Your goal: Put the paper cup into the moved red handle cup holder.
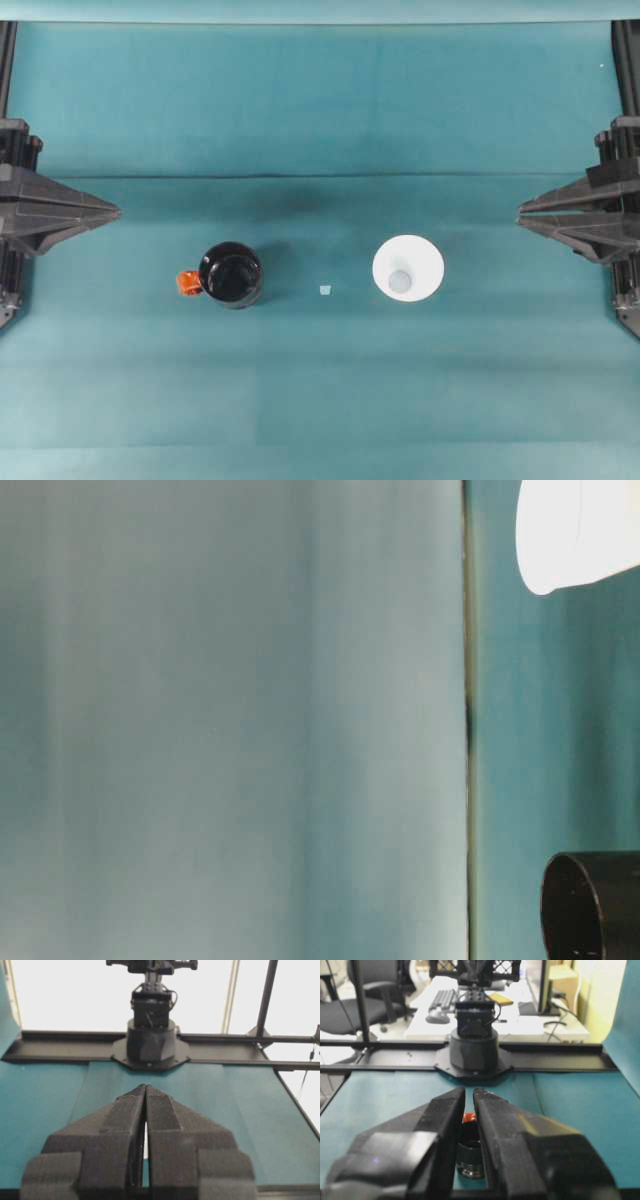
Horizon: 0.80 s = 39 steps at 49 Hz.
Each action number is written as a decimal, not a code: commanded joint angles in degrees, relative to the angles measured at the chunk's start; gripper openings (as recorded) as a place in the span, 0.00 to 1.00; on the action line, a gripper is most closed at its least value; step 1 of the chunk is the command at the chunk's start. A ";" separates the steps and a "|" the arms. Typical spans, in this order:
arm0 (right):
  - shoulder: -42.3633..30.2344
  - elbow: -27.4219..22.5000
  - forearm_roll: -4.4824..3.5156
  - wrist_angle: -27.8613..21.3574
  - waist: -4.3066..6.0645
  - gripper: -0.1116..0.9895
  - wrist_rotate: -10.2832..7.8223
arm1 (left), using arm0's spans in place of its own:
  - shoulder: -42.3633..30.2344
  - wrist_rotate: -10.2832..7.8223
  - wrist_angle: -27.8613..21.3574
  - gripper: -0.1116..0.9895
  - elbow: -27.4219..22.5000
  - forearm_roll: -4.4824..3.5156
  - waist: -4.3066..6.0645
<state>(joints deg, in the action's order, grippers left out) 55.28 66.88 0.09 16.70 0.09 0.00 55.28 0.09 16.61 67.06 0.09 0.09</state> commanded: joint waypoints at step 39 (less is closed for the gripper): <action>-11.87 -5.01 3.96 -10.72 -1.41 0.00 -11.95 | -17.31 11.34 -41.22 0.12 -13.80 0.70 3.69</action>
<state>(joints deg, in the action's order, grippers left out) 44.12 63.28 3.96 5.89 -1.49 -11.16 39.11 10.63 -23.03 55.46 0.62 3.43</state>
